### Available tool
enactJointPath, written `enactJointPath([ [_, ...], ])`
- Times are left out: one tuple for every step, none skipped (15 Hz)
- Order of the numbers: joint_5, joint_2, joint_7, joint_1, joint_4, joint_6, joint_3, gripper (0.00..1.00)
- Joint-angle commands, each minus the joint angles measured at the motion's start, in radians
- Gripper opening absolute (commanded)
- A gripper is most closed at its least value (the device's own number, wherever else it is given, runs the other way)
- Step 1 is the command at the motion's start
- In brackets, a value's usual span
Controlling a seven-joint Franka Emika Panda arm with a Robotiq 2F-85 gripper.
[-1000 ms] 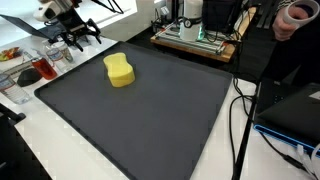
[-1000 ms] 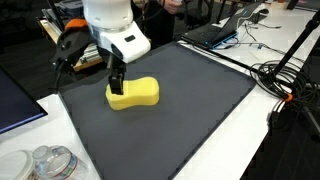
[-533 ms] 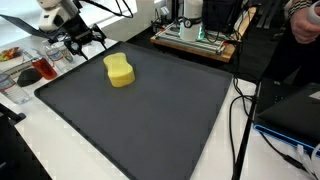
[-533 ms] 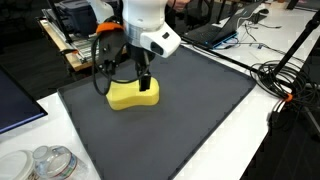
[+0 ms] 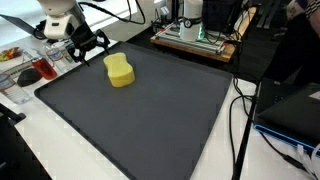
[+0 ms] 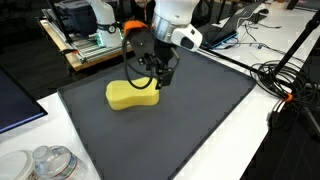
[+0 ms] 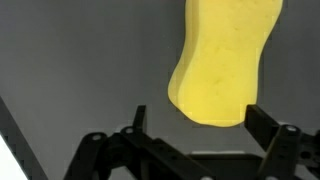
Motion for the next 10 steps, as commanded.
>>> enactJointPath([
  [-0.068, -0.002, 0.028, 0.039, -0.018, 0.036, 0.001, 1.00],
  [-0.079, -0.001, 0.034, 0.048, -0.019, 0.040, 0.003, 1.00],
  [-0.086, -0.001, 0.040, 0.058, -0.021, 0.040, 0.005, 1.00],
  [-0.097, -0.002, 0.052, 0.069, -0.026, 0.040, 0.005, 1.00],
  [-0.105, -0.002, 0.066, 0.079, -0.030, 0.041, 0.004, 1.00],
  [-0.119, -0.004, 0.089, 0.092, -0.038, 0.041, 0.002, 1.00],
  [-0.130, -0.006, 0.105, 0.101, -0.046, 0.039, 0.002, 1.00],
  [-0.154, -0.008, 0.141, 0.117, -0.058, 0.045, -0.005, 1.00],
  [-0.176, -0.012, 0.174, 0.129, -0.073, 0.054, -0.007, 1.00],
  [-0.200, -0.014, 0.207, 0.140, -0.085, 0.060, -0.009, 1.00],
])
